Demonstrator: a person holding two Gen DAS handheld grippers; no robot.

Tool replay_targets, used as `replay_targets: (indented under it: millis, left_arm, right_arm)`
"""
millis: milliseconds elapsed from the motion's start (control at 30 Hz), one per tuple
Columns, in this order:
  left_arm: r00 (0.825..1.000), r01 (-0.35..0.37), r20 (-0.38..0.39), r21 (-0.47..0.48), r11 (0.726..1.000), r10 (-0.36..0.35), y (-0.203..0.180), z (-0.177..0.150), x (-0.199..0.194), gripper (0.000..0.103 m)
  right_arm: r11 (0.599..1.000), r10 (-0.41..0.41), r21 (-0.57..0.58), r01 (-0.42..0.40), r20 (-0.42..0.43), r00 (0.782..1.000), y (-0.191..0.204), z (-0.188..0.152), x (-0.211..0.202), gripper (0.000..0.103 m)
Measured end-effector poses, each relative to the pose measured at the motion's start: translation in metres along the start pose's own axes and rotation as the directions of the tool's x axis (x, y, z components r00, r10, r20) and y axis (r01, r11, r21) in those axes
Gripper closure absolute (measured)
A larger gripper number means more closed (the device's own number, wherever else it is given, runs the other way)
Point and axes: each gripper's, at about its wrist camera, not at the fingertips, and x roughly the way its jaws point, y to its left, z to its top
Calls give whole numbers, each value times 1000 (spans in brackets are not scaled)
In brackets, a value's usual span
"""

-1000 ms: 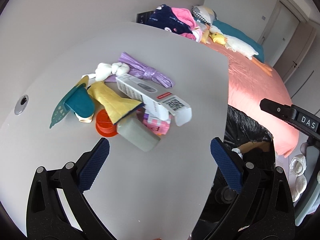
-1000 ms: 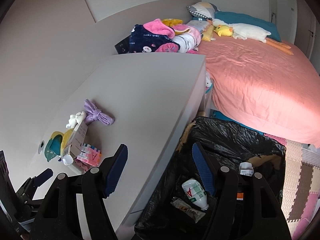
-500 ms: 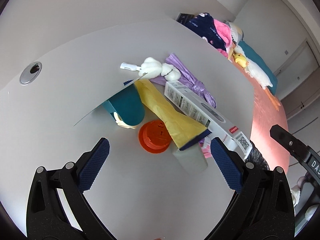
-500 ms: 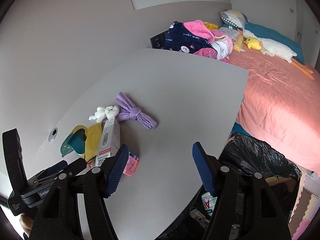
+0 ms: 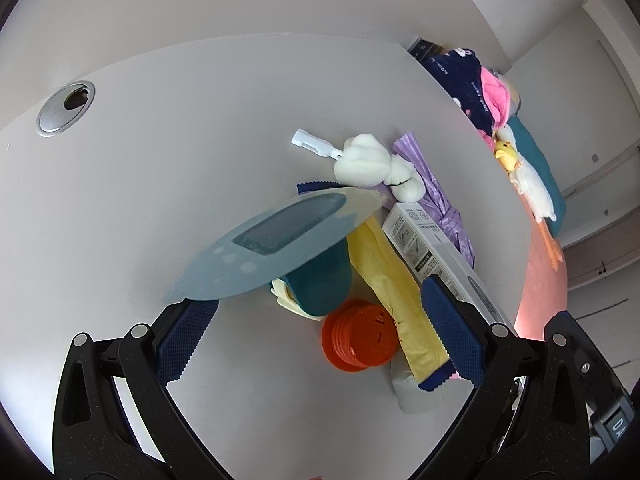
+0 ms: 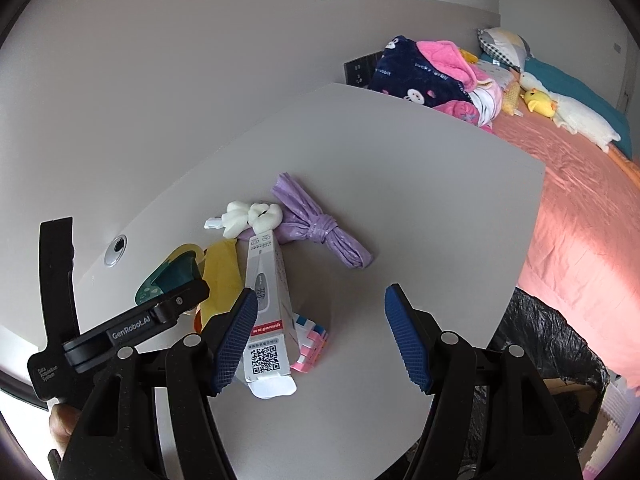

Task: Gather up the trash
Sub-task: 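Grasp the blue-teal plastic lid with the left tool while the right tool grasps the thermometer box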

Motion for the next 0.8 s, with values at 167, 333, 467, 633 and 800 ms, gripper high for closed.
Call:
replay_targets:
  millis: [167, 333, 467, 633, 800]
  left_arm:
    - [1000, 10, 2, -23, 1000, -10, 8, 8, 6, 18]
    - [999, 38, 11, -56, 998, -37, 21, 14, 7, 31]
    - [998, 59, 14, -51, 997, -58, 28, 16, 8, 45]
    - [997, 68, 25, -10, 998, -68, 28, 14, 8, 53]
    - [995, 93, 42, 10, 996, -94, 31, 13, 8, 53]
  right_arm:
    - [999, 2, -35, -3, -18, 1000, 14, 3, 10, 35]
    - [998, 5, -66, -7, -41, 999, 27, 7, 22, 36]
    - [997, 10, -77, -16, -75, 997, 36, 9, 37, 42]
    - [998, -5, -60, -2, -126, 992, 39, 8, 59, 52]
    - [999, -3, -40, -3, -141, 990, 37, 5, 69, 69]
